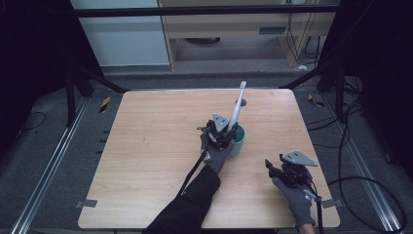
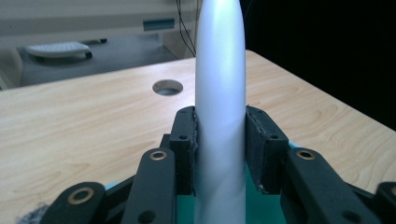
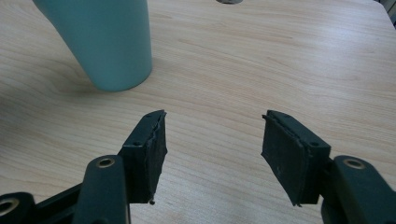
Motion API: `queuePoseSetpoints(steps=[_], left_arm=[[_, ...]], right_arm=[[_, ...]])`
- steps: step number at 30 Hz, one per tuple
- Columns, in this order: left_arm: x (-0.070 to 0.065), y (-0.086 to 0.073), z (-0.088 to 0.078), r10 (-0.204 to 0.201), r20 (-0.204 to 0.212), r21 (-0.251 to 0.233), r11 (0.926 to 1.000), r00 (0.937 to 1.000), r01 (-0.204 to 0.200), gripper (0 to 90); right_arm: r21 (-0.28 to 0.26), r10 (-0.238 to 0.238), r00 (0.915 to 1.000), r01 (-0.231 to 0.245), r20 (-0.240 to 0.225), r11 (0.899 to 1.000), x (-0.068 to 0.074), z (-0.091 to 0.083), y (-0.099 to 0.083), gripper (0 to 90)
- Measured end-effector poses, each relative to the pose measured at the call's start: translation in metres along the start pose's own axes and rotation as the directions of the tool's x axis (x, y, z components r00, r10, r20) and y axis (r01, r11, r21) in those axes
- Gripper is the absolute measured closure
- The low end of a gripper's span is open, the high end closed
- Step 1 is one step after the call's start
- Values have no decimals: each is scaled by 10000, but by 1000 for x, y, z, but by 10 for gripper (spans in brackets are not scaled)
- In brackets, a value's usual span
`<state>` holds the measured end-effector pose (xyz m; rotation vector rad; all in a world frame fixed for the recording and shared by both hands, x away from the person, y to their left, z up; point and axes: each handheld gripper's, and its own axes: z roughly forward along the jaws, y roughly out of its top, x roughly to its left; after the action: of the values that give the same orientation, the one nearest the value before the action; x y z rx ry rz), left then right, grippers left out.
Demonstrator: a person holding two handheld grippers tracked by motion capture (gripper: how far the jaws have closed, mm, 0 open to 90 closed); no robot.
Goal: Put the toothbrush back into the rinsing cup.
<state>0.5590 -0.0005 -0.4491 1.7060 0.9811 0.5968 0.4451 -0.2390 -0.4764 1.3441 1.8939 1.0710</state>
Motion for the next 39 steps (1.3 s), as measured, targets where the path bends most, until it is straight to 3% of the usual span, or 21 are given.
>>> queuePoseSetpoints(steps=[14,22,32,37,39], left_arm=[[-3,-13,3,276,70,203,9994,9996,-278,651],[-1,-9,-3,275,240,80,9996,9993,-277,575],[5,7,-51,1071,922,-69,9942,9900,-1069,519],[23,13,-78,1220,1096,206,9920,9865,-1249,500],[34,14,-87,1106,1083,269,9931,9879,-1141,496]], right_arm=[[8,-32,10000,32,5,10000,0,0,0,396],[-2,-24,10000,24,11,10000,0,0,0,395],[-39,105,9999,-104,78,9999,-1,-2,0,380],[-46,124,9999,-123,111,9999,0,-2,0,360],[-28,145,9998,-145,110,9999,0,-2,0,345]])
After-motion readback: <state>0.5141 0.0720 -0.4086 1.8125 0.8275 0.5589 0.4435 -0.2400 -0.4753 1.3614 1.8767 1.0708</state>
